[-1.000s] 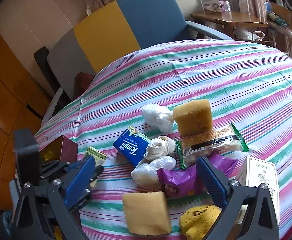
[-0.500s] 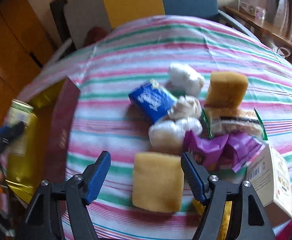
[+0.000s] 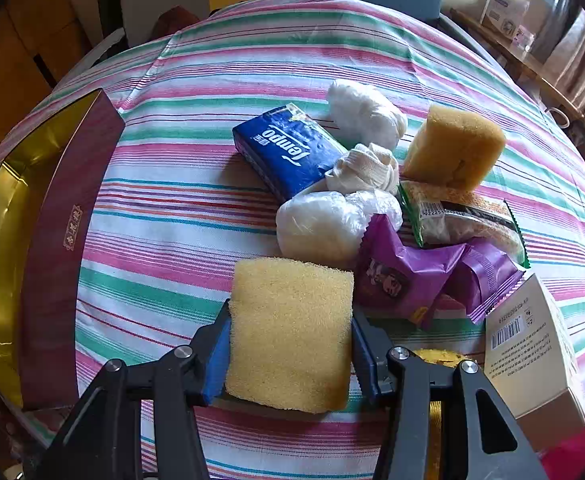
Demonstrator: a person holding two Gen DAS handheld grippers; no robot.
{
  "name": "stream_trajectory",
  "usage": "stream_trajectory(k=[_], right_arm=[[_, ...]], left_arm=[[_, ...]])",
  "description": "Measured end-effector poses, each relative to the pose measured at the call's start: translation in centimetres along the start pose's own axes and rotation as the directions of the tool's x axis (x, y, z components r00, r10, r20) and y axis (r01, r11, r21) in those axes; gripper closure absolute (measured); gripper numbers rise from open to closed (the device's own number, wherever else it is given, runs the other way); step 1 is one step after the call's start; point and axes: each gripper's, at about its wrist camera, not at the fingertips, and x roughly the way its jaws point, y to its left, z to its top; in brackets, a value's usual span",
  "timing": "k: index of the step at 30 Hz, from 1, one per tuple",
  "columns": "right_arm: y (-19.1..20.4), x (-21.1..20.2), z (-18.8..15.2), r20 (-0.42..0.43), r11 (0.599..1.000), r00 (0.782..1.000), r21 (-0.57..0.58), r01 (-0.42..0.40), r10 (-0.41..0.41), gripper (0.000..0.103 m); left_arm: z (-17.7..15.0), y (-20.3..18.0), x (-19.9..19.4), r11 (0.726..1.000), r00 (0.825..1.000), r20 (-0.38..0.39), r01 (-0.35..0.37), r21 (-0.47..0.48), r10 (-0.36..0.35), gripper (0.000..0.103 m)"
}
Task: Organize objects
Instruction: 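Grasp the green tea box with the left tool while the right tool grasps the yellow sponge, then release the tea box in the tray with the left tool while the right tool places the sponge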
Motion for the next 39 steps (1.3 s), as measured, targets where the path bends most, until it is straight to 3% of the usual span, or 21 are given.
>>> stream_trajectory(k=[13,19,22,31,39], right_arm=[[0.4,-0.5,0.0,0.041,0.999,0.999,-0.037,0.011,-0.01,0.051],[0.8,-0.5,0.3,0.06,0.998,0.998,-0.061,-0.003,0.007,0.051],[1.0,-0.1,0.3,0.051,0.998,0.999,-0.07,0.0,0.003,0.051],[0.9,-0.3,0.2,0.063,0.997,0.998,-0.076,0.016,-0.011,0.051],[0.8,-2.4,0.5,0.174,0.998,0.984,-0.054,-0.016,0.025,0.051]], left_arm=[[5.0,-0.1,6.4,0.997,0.995,-0.055,-0.079,0.024,0.08,0.071],[5.3,0.5,7.5,0.996,0.994,-0.066,-0.084,-0.02,0.083,0.056],[4.9,0.6,6.3,0.997,0.997,-0.034,-0.074,-0.027,0.073,0.047],[1.3,-0.2,-1.2,0.997,0.993,0.093,-0.069,-0.022,0.071,0.047],[-2.5,-0.3,-5.5,0.998,0.99,0.134,-0.043,-0.044,0.049,0.047]])
